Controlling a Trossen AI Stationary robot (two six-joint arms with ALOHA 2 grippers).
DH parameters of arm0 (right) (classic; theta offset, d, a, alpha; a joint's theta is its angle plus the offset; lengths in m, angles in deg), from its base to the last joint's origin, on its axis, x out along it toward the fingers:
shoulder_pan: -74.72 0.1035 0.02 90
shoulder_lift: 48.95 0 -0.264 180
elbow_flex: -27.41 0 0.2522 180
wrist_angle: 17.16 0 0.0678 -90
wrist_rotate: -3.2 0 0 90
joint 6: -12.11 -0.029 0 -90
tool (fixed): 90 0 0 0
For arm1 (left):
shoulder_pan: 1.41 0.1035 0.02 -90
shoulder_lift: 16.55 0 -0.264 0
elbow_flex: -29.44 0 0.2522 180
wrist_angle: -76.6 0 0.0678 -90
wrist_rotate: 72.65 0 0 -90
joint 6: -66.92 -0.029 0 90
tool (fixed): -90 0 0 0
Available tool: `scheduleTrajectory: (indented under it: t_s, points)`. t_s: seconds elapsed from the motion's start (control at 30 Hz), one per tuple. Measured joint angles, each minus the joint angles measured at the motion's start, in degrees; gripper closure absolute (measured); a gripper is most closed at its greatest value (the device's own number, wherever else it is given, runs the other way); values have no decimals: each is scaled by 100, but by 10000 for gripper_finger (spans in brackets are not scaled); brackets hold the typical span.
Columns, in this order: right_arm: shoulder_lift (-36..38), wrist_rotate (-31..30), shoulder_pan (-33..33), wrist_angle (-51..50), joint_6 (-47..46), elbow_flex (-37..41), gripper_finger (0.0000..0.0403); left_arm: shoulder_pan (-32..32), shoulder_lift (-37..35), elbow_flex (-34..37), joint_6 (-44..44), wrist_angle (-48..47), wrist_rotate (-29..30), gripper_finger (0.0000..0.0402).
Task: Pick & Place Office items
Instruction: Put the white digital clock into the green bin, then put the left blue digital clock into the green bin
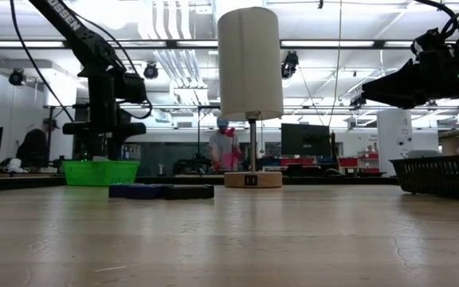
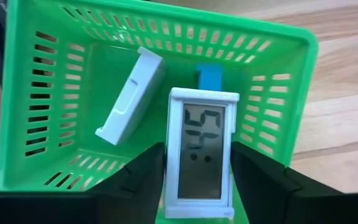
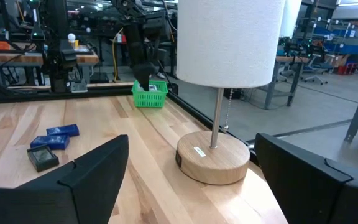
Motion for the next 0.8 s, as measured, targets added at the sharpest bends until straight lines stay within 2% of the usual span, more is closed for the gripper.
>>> scheduleTrajectory:
  t_s: [0.3, 0.67, 0.8]
  points:
    - [-2, 0, 0, 0, 0, 0, 58, 0, -2, 0, -54, 0, -49, 166]
    - [-2, 0, 0, 0, 0, 0, 53, 0, -27, -160, -210, -71, -60, 165]
    - [-2, 1, 0, 0, 0, 0, 55, -41, -131, -292, -286, -205, -240, 165]
